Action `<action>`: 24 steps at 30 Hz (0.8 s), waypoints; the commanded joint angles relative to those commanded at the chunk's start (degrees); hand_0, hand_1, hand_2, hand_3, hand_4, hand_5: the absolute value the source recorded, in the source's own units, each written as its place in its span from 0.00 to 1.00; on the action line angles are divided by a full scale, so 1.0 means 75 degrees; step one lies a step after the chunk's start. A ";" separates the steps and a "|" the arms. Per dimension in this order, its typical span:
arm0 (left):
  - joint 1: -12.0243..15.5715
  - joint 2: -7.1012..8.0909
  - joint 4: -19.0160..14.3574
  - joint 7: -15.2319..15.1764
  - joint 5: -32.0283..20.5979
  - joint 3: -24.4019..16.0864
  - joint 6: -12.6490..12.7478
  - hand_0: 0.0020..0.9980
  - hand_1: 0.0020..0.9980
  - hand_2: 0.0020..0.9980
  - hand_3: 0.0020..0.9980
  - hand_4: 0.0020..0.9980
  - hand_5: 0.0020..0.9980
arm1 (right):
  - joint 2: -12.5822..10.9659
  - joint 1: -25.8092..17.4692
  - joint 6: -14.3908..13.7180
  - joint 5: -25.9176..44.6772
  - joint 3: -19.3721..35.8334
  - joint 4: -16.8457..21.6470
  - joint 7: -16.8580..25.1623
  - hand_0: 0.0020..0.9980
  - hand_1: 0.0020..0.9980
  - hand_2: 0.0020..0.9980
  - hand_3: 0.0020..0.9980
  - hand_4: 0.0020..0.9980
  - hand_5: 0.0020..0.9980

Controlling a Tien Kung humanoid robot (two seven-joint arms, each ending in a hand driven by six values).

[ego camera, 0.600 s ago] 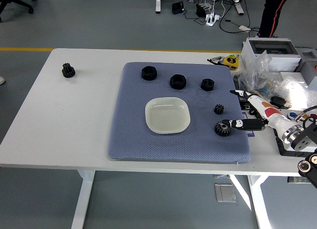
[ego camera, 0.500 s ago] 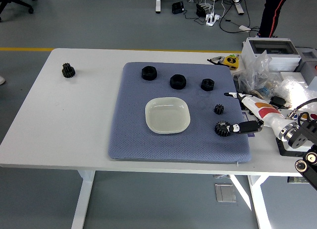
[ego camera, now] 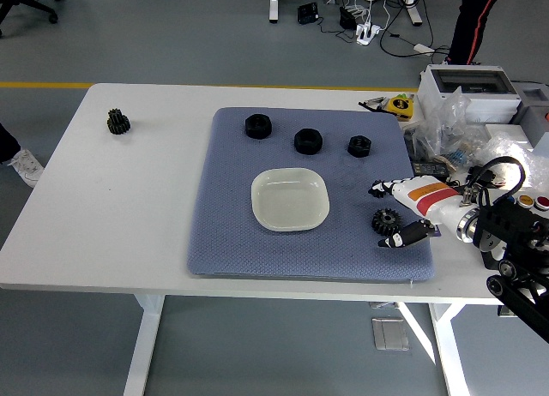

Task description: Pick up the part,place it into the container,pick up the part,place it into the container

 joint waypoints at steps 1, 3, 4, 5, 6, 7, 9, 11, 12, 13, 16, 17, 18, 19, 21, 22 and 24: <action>0.0000 0.0003 -0.0001 -0.0008 -0.0022 0.0019 0.0000 0.64 0.64 0.64 0.57 0.65 0.56 | 0.0028 0.0009 -0.0011 0.0029 -0.0024 -0.0051 -0.0003 0.66 0.70 0.75 0.82 1.00 0.46; 0.0002 0.0006 -0.0002 -0.0013 -0.0021 0.0018 0.0000 0.64 0.64 0.64 0.57 0.65 0.56 | 0.0099 0.0052 -0.0069 0.0156 -0.0126 -0.0203 0.0006 0.66 0.70 0.75 0.82 1.00 0.46; 0.0001 0.0006 -0.0002 -0.0011 -0.0014 0.0012 0.0001 0.64 0.64 0.64 0.57 0.65 0.56 | 0.0130 0.0083 -0.0088 0.0204 -0.0180 -0.0279 0.0008 0.66 0.70 0.75 0.82 1.00 0.46; -0.0002 0.0006 -0.0003 -0.0010 -0.0007 0.0013 0.0001 0.64 0.64 0.64 0.57 0.65 0.56 | 0.0161 0.0124 -0.0101 0.0233 -0.0237 -0.0358 0.0008 0.66 0.69 0.74 0.82 1.00 0.46; -0.0005 0.0009 -0.0004 -0.0008 0.0004 0.0013 -0.0001 0.64 0.64 0.64 0.57 0.65 0.56 | 0.0189 0.0167 -0.0110 0.0255 -0.0290 -0.0433 0.0013 0.66 0.69 0.74 0.82 1.00 0.46; -0.0008 0.0011 -0.0006 -0.0006 0.0014 0.0012 -0.0005 0.64 0.64 0.64 0.57 0.65 0.56 | 0.0223 0.0224 -0.0118 0.0275 -0.0354 -0.0528 0.0016 0.66 0.69 0.74 0.82 1.00 0.46; -0.0013 0.0011 -0.0007 -0.0001 0.0031 0.0002 -0.0004 0.64 0.64 0.64 0.57 0.65 0.56 | 0.0268 0.0321 -0.0148 0.0280 -0.0453 -0.0684 0.0024 0.66 0.69 0.74 0.82 1.00 0.46; -0.0019 0.0011 -0.0008 0.0001 0.0038 0.0000 -0.0002 0.64 0.64 0.64 0.57 0.65 0.56 | 0.0292 0.0402 -0.0166 0.0298 -0.0531 -0.0828 0.0033 0.65 0.69 0.73 0.79 1.00 0.46; -0.0021 0.0013 -0.0009 -0.0002 0.0030 0.0007 -0.0002 0.64 0.64 0.64 0.57 0.65 0.56 | 0.0297 0.0437 -0.0171 0.0312 -0.0568 -0.0896 0.0036 0.65 0.69 0.73 0.79 1.00 0.46; -0.0023 0.0013 -0.0009 -0.0003 0.0025 0.0009 -0.0001 0.64 0.64 0.64 0.57 0.65 0.56 | 0.0298 0.0456 -0.0176 0.0317 -0.0591 -0.0934 0.0037 0.65 0.69 0.73 0.79 1.00 0.46; -0.0027 0.0014 -0.0009 -0.0005 0.0023 0.0005 0.0001 0.64 0.64 0.64 0.57 0.65 0.56 | 0.0299 0.0495 -0.0214 0.0267 -0.0649 -0.1027 0.0019 0.65 0.69 0.73 0.79 1.00 0.46; -0.0028 0.0014 -0.0009 -0.0007 0.0018 0.0009 0.0001 0.64 0.64 0.64 0.57 0.65 0.56 | 0.0305 0.0502 -0.0231 0.0252 -0.0660 -0.1047 0.0014 0.57 0.64 0.69 0.65 0.93 0.39; -0.0029 0.0014 -0.0010 -0.0005 0.0024 0.0005 0.0001 0.64 0.64 0.64 0.57 0.65 0.56 | 0.0315 0.0509 -0.0256 0.0235 -0.0672 -0.1073 0.0007 0.57 0.64 0.69 0.65 0.93 0.39; -0.0031 0.0014 -0.0010 -0.0004 0.0027 0.0004 0.0000 0.64 0.64 0.64 0.57 0.65 0.56 | 0.0325 0.0516 -0.0278 0.0221 -0.0684 -0.1094 -0.0001 0.57 0.64 0.69 0.65 0.93 0.39; -0.0035 0.0013 -0.0011 0.0002 0.0047 -0.0008 -0.0001 0.64 0.64 0.64 0.57 0.65 0.56 | 0.0353 0.0531 -0.0313 0.0170 -0.0705 -0.1141 -0.0017 0.57 0.64 0.69 0.65 0.93 0.39; -0.0036 0.0015 -0.0012 0.0000 0.0043 -0.0002 -0.0001 0.64 0.64 0.64 0.57 0.65 0.56 | 0.0366 0.0536 -0.0324 0.0152 -0.0718 -0.1164 -0.0018 0.57 0.64 0.69 0.65 0.93 0.39; -0.0038 0.0014 -0.0012 0.0005 0.0060 -0.0012 -0.0003 0.64 0.64 0.64 0.57 0.65 0.56 | 0.0396 0.0553 -0.0362 0.0108 -0.0758 -0.1231 -0.0026 0.48 0.60 0.65 0.58 0.88 0.36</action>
